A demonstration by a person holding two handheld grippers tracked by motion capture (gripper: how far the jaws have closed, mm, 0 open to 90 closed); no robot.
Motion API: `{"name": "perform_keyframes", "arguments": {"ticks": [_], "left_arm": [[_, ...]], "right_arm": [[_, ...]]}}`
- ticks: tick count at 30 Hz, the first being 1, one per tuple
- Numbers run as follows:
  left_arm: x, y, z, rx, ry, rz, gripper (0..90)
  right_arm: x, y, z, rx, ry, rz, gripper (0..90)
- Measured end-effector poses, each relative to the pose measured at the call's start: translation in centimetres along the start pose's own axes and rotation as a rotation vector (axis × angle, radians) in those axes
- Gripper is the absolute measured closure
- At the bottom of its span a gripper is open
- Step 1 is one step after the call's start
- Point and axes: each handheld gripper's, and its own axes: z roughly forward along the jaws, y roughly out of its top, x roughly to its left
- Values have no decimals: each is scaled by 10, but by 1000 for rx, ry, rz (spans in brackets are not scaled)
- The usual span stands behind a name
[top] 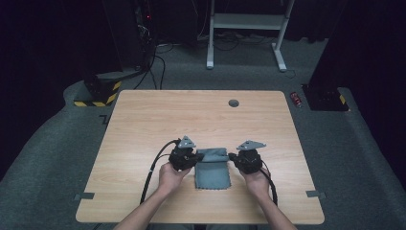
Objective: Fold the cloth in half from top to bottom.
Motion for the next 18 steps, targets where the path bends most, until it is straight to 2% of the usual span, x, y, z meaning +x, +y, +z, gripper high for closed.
{"name": "perform_keyframes", "arguments": {"ticks": [14, 18], "left_arm": [[-10, -11, -12, -27, -13, -25, 888], [-14, -14, -13, -21, -17, -12, 888]], "right_arm": [[11, -11, -10, -11, 33, 8, 897], [13, -14, -14, -10, 38, -1, 897]]}}
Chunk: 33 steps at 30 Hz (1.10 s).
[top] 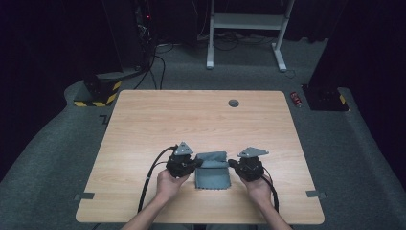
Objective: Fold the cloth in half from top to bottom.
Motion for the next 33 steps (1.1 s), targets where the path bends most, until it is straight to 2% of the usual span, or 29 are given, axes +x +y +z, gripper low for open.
{"name": "perform_keyframes", "arguments": {"ticks": [11, 33], "left_arm": [[-5, -6, -1, 14, -2, 24, 888], [-12, -23, -5, 23, -10, 15, 887]], "right_arm": [[5, -12, -3, 11, 15, -13, 897], [20, -25, -12, 13, 46, -40, 897]]}}
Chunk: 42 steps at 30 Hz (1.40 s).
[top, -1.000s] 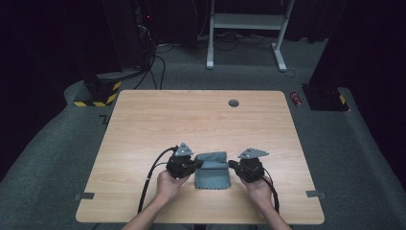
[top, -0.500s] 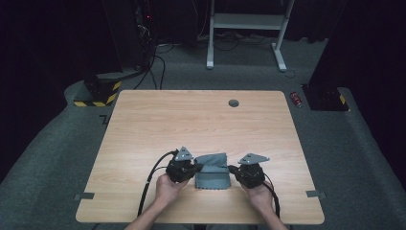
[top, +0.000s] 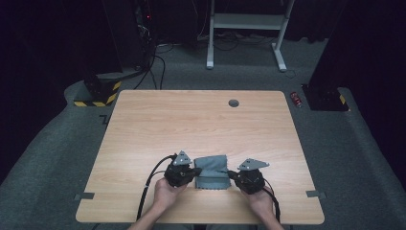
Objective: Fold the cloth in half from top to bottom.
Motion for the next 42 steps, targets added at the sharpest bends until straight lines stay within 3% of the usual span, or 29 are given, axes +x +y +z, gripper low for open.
{"name": "perform_keyframes", "arguments": {"ticks": [28, 33, 38, 40, 42], "left_arm": [[-16, -20, 4, 65, 15, 66, 876], [-19, -26, 6, 99, 12, 80, 817], [-24, -27, 6, 98, 18, 97, 723], [-30, -26, 7, 109, 48, 138, 703], [-32, -26, 7, 111, 56, 151, 694]], "right_arm": [[11, -19, -1, 37, 28, -25, 895], [10, -24, 2, 64, 52, -12, 827], [12, -29, 2, 73, 38, -25, 773], [15, -28, 1, 76, 22, -49, 746], [17, -28, 2, 78, 11, -69, 739]]}}
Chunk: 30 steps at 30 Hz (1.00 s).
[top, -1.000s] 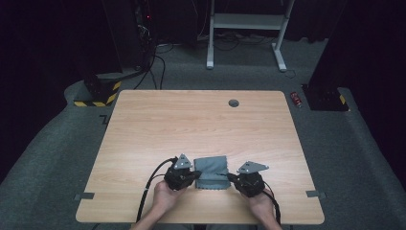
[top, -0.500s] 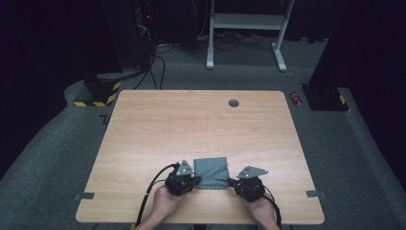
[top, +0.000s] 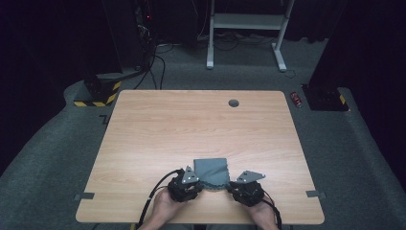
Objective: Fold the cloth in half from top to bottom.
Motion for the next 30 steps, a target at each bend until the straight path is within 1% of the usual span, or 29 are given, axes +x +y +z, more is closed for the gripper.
{"name": "perform_keyframes", "arguments": {"ticks": [1, 2, 3, 4, 5, 6, 7, 8, 10, 11, 12, 13, 14, 15, 16, 17, 19, 21, 22, 23, 24, 25, 26, 27, 28, 29, 30], "left_arm": [[-2, 0, 0, 4, 14, 21, 693], [-2, 0, 0, 4, 14, 21, 695], [-3, 0, 1, 5, 26, 45, 700], [-2, 0, 1, 5, 31, 58, 708], [-2, 0, 1, 5, 31, 58, 716], [-1, 0, 1, 6, 40, 65, 714], [3, 1, 2, 8, 45, 64, 715], [3, 1, 2, 8, 45, 64, 716], [12, 2, 3, 5, 63, 58, 717], [12, 2, 3, 5, 63, 58, 718], [19, 2, 4, -3, 73, 43, 719], [19, 2, 4, -3, 73, 43, 719], [23, 2, 4, -7, 78, 34, 719], [26, 2, 5, -11, 84, 23, 719], [27, 2, 5, -12, 87, 20, 719], [28, 2, 5, -13, 91, 20, 719], [24, 1, 3, -12, 96, 28, 709], [22, -3, 0, -11, 92, 36, 702], [22, -4, -3, -13, 86, 29, 702], [23, -7, -9, -12, 72, 3, 683], [23, -7, -9, -12, 72, 3, 669], [24, -8, -14, -22, 51, -24, 656], [25, -8, -17, -31, 41, -34, 645], [25, -8, -17, -31, 41, -34, 634], [25, -7, -22, -49, 26, -45, 634], [24, -3, -26, -67, 13, -50, 609], [24, -3, -26, -67, 13, -50, 600]], "right_arm": [[2, 0, 0, 1, -8, -7, 736], [2, 0, 0, 2, -13, -13, 735], [3, 0, 1, -2, -18, -15, 736], [4, 0, 1, -3, -23, -15, 736], [5, 1, 2, -6, -28, -20, 737], [6, 1, 3, -7, -33, -24, 737], [7, 2, 4, -8, -38, -28, 738], [7, 2, 4, -8, -38, -28, 738], [9, 6, 9, -16, -46, -38, 740], [9, 6, 9, -16, -46, -38, 740], [10, 10, 13, -18, -49, -45, 741], [10, 10, 13, -18, -49, -45, 741], [9, 13, 17, -27, -50, -46, 743], [9, 13, 17, -27, -50, -46, 743], [9, 16, 21, -32, -54, -33, 742], [9, 16, 21, -32, -54, -33, 742], [8, 17, 22, -35, -58, -33, 737], [9, 14, 18, -26, -34, -33, 741], [9, 14, 18, -26, -34, -33, 741], [8, 12, 14, -18, -15, -32, 741], [8, 12, 14, -18, -15, -32, 741], [7, 10, 11, -7, -15, -24, 733], [6, 9, 9, -13, -16, -16, 730], [6, 9, 9, -13, -16, -16, 730], [5, 10, 7, -17, -16, -8, 728], [3, 14, 4, -39, -20, 18, 726], [3, 16, 5, -47, -20, 14, 726]]}}
